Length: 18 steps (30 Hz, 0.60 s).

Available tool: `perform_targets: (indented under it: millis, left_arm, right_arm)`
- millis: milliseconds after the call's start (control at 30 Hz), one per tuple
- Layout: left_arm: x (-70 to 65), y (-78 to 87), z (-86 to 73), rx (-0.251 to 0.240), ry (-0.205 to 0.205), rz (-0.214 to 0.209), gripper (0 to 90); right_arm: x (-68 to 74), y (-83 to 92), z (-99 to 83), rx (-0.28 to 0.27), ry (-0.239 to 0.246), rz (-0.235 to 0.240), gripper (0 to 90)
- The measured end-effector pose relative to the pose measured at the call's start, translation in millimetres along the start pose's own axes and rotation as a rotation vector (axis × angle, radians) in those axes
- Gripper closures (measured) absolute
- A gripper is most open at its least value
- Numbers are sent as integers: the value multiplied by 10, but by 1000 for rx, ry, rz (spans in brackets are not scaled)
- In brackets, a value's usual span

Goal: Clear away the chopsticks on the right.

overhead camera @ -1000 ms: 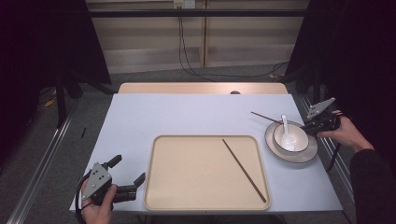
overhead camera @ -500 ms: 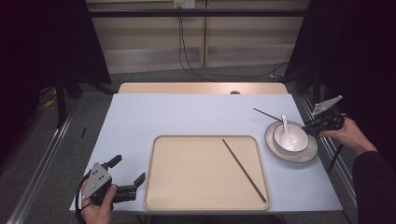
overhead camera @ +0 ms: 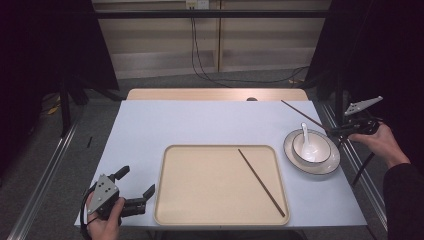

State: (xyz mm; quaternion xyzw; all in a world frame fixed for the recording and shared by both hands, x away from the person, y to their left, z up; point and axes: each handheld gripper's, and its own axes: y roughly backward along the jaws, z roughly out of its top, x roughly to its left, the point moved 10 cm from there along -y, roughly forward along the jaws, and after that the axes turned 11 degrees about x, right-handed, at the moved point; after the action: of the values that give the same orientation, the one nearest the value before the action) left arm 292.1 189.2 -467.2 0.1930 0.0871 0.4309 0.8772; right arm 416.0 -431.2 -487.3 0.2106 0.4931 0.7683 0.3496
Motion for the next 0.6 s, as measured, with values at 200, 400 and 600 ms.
perform_targets:
  millis: [200,400,600]
  left_arm:
    - [-3,6,-5,7,-12,0,7]
    - [-3,4,-4,5,-8,1,7]
    - [0,4,-11,15,-19,7,7]
  right_arm:
    - [20,160,66,-48,-50,1,851]
    - [147,309,74,-110,-110,9,851]
    - [328,400,13,-130,-188,17,851]
